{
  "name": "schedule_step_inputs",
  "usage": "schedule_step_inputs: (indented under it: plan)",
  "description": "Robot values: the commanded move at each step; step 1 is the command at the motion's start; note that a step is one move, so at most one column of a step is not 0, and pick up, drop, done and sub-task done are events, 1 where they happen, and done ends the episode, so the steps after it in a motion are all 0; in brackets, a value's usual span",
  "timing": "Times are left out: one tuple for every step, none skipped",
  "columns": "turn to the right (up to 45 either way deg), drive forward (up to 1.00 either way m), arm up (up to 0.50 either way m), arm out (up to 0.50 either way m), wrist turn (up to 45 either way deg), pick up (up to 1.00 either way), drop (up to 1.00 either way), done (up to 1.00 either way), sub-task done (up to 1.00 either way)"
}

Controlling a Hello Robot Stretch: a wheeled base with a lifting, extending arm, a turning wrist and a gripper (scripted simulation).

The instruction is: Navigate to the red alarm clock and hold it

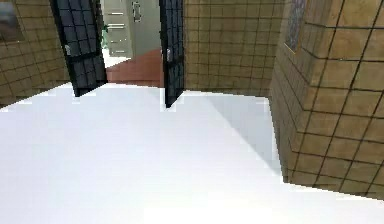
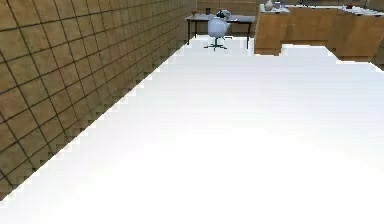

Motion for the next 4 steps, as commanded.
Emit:
schedule_step_inputs:
  plan:
    - [-18.0,0.00,0.00,0.00,0.0,0.00,0.00,0.00,0.00]
    - [0.0,1.00,0.00,0.00,0.0,0.00,0.00,0.00,0.00]
    - [0.0,1.00,0.00,0.00,0.0,0.00,0.00,0.00,0.00]
    - [-3.0,0.00,0.00,0.00,0.0,0.00,0.00,0.00,0.00]
